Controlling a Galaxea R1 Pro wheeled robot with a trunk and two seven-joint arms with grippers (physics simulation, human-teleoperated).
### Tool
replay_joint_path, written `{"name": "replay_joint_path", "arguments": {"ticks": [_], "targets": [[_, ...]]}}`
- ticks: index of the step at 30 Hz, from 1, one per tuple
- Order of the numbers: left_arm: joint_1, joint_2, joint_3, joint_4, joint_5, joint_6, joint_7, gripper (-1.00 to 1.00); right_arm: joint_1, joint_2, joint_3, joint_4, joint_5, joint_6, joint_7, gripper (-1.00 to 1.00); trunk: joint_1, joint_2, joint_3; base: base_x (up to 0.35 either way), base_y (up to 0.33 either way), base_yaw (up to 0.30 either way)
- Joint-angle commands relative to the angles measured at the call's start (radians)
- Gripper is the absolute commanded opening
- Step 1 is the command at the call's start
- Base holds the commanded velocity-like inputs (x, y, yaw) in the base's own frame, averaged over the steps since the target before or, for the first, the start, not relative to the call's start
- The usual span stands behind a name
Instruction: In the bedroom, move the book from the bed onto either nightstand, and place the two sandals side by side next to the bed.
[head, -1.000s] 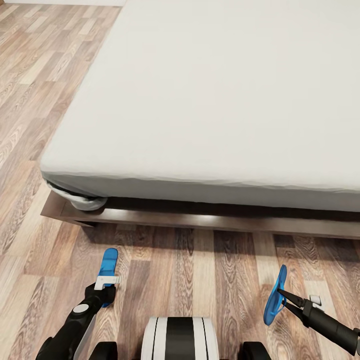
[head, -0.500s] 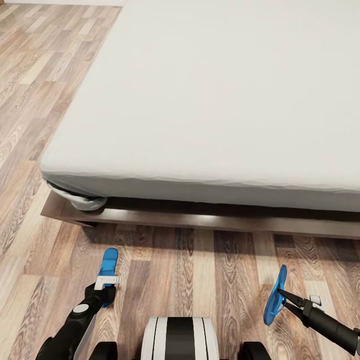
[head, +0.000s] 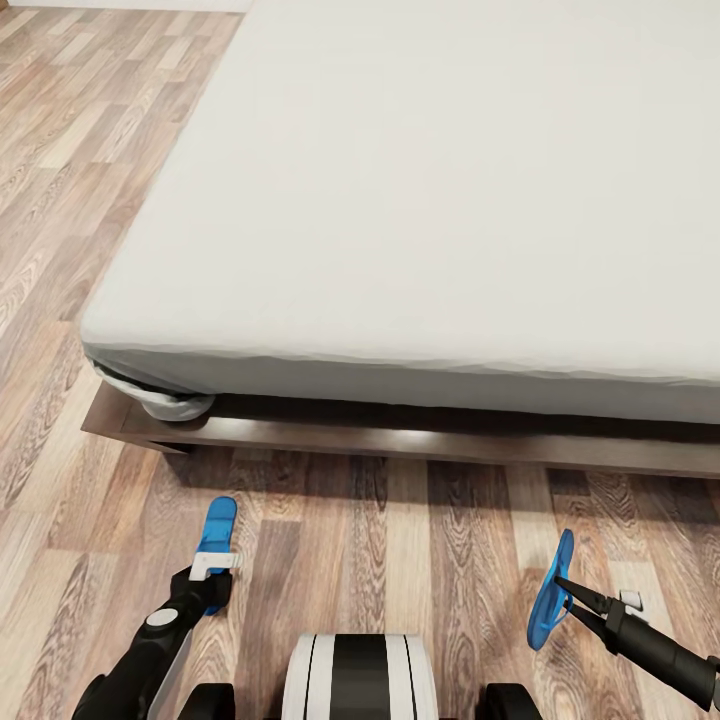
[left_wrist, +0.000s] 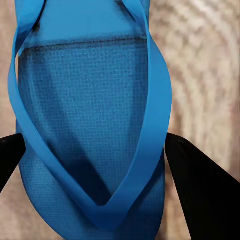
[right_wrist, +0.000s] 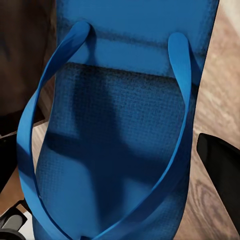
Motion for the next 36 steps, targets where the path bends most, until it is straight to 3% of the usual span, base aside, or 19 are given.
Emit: {"name": "replay_joint_path", "arguments": {"ticks": [1, 6, 12, 20, 24, 36], "targets": [[-0.001, -0.002, 0.002, -0.002, -0.009, 0.005, -0.003, -1.00, -0.001, -0.001, 0.008, 0.001, -0.011, 0.009, 0.002, -1.00, 0.000, 0.000, -0.001, 0.000, 0.000, 0.000], [-0.001, -0.006, 0.003, -0.002, -0.011, 0.005, -0.003, -1.00, -0.001, -0.001, 0.008, 0.001, -0.011, 0.009, 0.002, -1.00, 0.000, 0.000, -0.001, 0.000, 0.000, 0.000], [0.000, -0.007, 0.003, -0.002, -0.011, 0.005, -0.003, -1.00, -0.001, -0.001, 0.008, 0.001, -0.011, 0.009, 0.002, -1.00, 0.003, -0.002, -0.024, 0.000, 0.000, 0.000], [0.000, -0.007, 0.003, -0.002, -0.011, 0.005, -0.003, -1.00, -0.001, -0.001, 0.008, 0.001, -0.011, 0.009, 0.002, -1.00, 0.003, -0.002, -0.024, 0.000, 0.000, 0.000], [0.000, -0.007, 0.003, -0.002, -0.011, 0.005, -0.003, -1.00, -0.001, -0.001, 0.008, 0.001, -0.011, 0.009, 0.002, -1.00, 0.004, -0.003, -0.039, 0.000, 0.000, 0.000], [-0.001, -0.007, 0.003, -0.002, -0.012, 0.005, -0.003, -1.00, -0.001, -0.001, 0.008, 0.001, -0.011, 0.009, 0.002, -1.00, 0.004, -0.003, -0.039, 0.000, 0.000, 0.000]]}}
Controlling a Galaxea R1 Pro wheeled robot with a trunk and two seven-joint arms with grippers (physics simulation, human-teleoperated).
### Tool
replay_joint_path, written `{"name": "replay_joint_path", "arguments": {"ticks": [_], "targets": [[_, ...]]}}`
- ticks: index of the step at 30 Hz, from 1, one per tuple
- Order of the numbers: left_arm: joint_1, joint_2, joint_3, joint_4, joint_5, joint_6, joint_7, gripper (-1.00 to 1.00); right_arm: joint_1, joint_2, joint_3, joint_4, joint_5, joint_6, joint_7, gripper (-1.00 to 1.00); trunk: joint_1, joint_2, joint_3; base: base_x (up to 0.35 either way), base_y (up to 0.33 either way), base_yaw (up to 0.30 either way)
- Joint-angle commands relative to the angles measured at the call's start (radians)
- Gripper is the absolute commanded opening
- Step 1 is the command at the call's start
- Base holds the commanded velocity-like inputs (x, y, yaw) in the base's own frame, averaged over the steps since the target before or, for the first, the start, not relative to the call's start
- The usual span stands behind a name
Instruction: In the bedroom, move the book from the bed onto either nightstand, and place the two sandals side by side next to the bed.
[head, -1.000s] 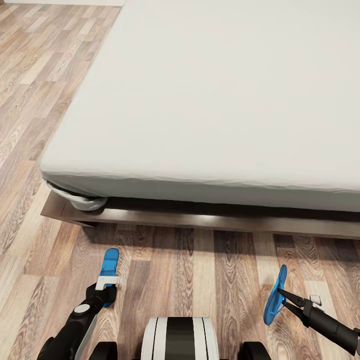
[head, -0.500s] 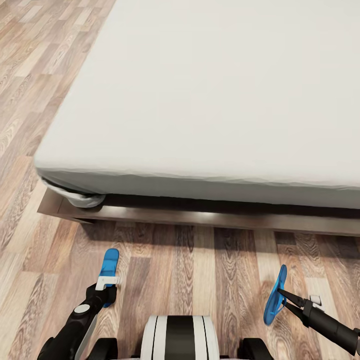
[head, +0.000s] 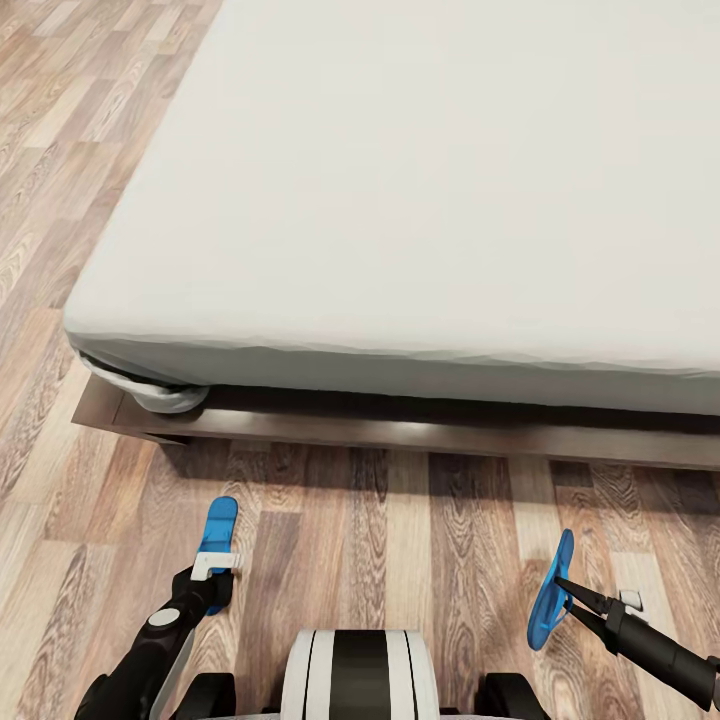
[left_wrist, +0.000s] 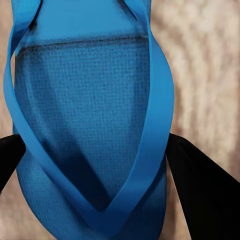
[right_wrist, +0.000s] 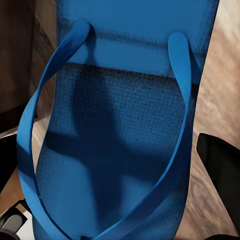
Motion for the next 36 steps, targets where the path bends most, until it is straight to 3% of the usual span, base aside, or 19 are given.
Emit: {"name": "replay_joint_path", "arguments": {"ticks": [1, 36], "targets": [[0.000, 0.000, 0.002, -0.002, -0.010, 0.005, -0.003, -1.00, -0.001, -0.001, 0.007, 0.000, -0.011, 0.009, 0.002, -1.00, 0.000, 0.000, -0.001, 0.000, 0.000, 0.000], [0.001, 0.000, 0.002, -0.002, -0.009, 0.004, -0.003, -1.00, -0.001, -0.001, 0.007, -0.001, -0.011, 0.009, 0.003, -1.00, 0.000, 0.000, -0.001, 0.027, 0.018, 0.000]]}}
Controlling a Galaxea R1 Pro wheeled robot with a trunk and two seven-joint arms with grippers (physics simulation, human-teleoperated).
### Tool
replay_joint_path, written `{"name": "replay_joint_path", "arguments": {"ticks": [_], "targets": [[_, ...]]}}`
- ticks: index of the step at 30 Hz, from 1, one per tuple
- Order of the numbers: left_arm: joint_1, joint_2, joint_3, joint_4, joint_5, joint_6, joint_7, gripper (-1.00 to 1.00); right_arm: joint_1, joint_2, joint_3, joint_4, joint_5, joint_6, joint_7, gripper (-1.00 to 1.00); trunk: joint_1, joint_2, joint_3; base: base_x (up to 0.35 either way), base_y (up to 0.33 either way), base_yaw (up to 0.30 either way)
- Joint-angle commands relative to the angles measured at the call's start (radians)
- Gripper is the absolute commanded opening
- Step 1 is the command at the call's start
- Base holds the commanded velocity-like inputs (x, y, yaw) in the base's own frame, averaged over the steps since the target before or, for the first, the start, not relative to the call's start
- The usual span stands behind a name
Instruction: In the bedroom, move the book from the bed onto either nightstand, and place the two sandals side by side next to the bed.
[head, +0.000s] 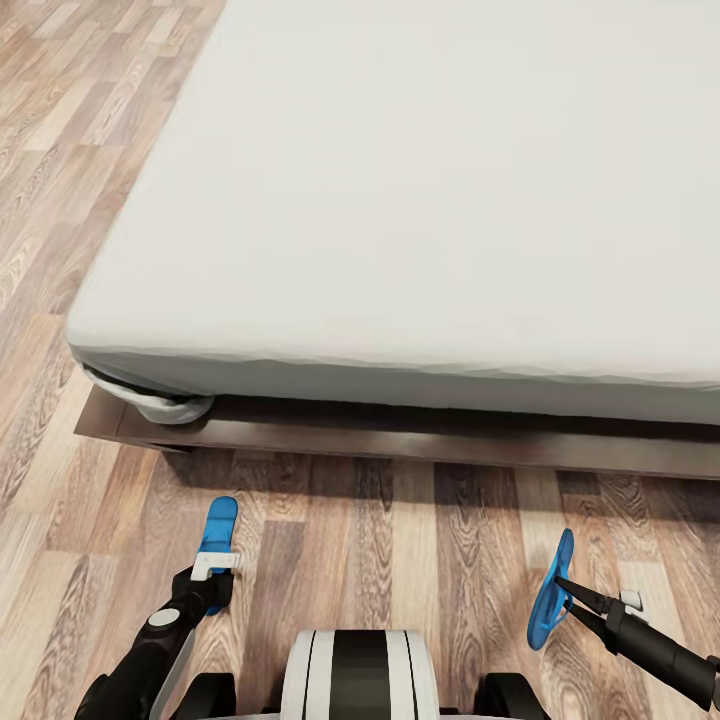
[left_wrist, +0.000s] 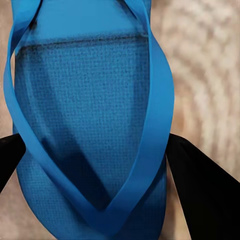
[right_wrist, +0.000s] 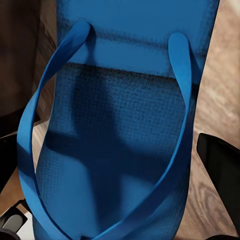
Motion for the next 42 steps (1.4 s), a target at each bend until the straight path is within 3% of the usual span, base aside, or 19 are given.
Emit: {"name": "replay_joint_path", "arguments": {"ticks": [1, 7, 29, 30, 42], "targets": [[0.000, 0.000, 0.002, -0.002, -0.010, 0.005, -0.003, -1.00, -0.001, -0.001, 0.007, 0.000, -0.011, 0.009, 0.002, -1.00, 0.000, 0.000, -0.001, 0.000, 0.000, 0.000], [-0.001, 0.000, 0.002, -0.002, -0.010, 0.006, -0.003, -1.00, -0.001, -0.001, 0.007, 0.000, -0.011, 0.009, 0.002, -1.00, 0.002, -0.001, -0.016, 0.000, 0.000, 0.000], [0.000, 0.000, 0.002, -0.002, -0.011, 0.005, -0.003, -1.00, -0.001, -0.001, 0.007, 0.000, -0.011, 0.009, 0.002, -1.00, 0.002, -0.001, -0.016, 0.000, 0.000, 0.000], [0.000, 0.000, 0.002, -0.002, -0.011, 0.005, -0.002, 1.00, -0.001, -0.001, 0.007, 0.000, -0.011, 0.009, 0.002, -1.00, 0.002, -0.001, -0.016, 0.000, 0.000, 0.000], [0.000, 0.000, 0.002, -0.002, -0.011, 0.005, -0.003, 1.00, -0.001, -0.002, 0.007, 0.000, -0.011, 0.009, 0.002, -1.00, 0.002, -0.001, -0.016, 0.000, 0.000, 0.000]]}}
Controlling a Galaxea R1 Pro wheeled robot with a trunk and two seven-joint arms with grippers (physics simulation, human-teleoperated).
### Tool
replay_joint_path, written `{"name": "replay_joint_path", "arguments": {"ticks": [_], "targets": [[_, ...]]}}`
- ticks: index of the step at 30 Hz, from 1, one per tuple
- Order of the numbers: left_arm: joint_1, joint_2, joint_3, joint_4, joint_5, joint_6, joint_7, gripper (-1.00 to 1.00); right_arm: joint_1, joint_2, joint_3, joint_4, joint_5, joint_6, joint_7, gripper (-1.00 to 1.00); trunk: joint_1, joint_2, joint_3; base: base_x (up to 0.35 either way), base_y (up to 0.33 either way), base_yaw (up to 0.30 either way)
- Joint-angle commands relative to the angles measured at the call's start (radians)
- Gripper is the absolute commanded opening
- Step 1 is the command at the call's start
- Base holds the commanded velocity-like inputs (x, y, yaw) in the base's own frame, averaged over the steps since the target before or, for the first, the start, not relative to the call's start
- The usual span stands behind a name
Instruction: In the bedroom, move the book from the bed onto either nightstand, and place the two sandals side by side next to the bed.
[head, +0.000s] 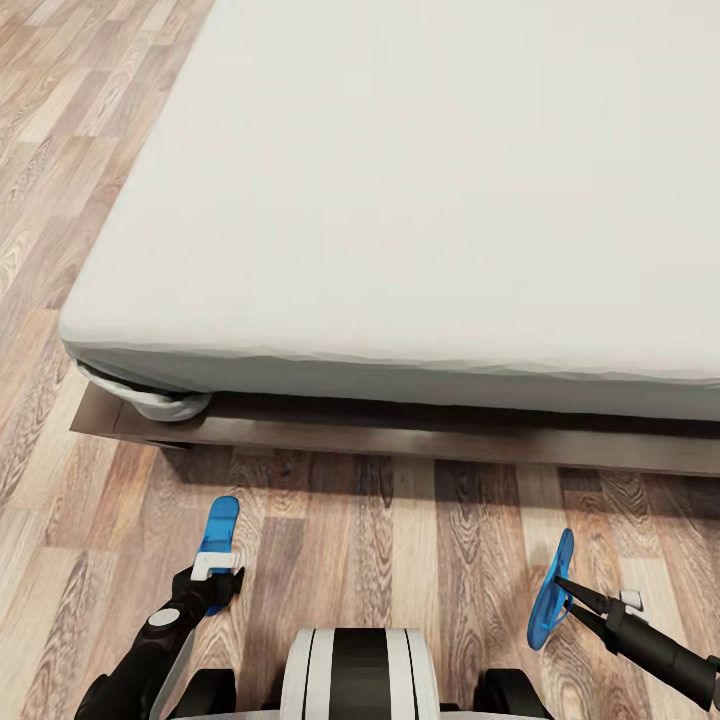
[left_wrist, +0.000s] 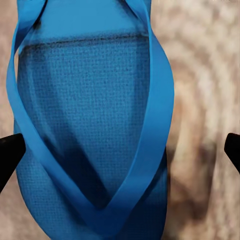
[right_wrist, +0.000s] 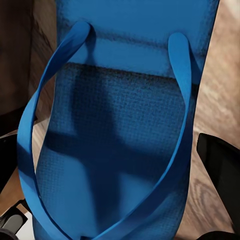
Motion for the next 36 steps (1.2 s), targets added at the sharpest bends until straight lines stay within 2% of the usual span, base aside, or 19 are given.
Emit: {"name": "replay_joint_path", "arguments": {"ticks": [1, 4, 36], "targets": [[0.000, 0.000, 0.002, -0.002, -0.010, 0.005, -0.003, 1.00, -0.001, -0.001, 0.008, 0.000, -0.010, 0.009, 0.002, -1.00, 0.000, 0.000, -0.001, 0.000, 0.000, 0.000], [0.000, 0.000, 0.002, -0.002, -0.010, 0.006, -0.003, 1.00, -0.001, -0.001, 0.008, 0.000, -0.010, 0.009, 0.001, -1.00, 0.000, 0.000, -0.001, 0.000, 0.000, 0.000], [0.000, 0.000, 0.002, -0.002, -0.008, 0.007, -0.002, 1.00, -0.001, 0.000, 0.008, 0.001, -0.010, 0.009, 0.001, -1.00, -0.015, 0.007, 0.123, 0.000, 0.000, 0.000]]}}
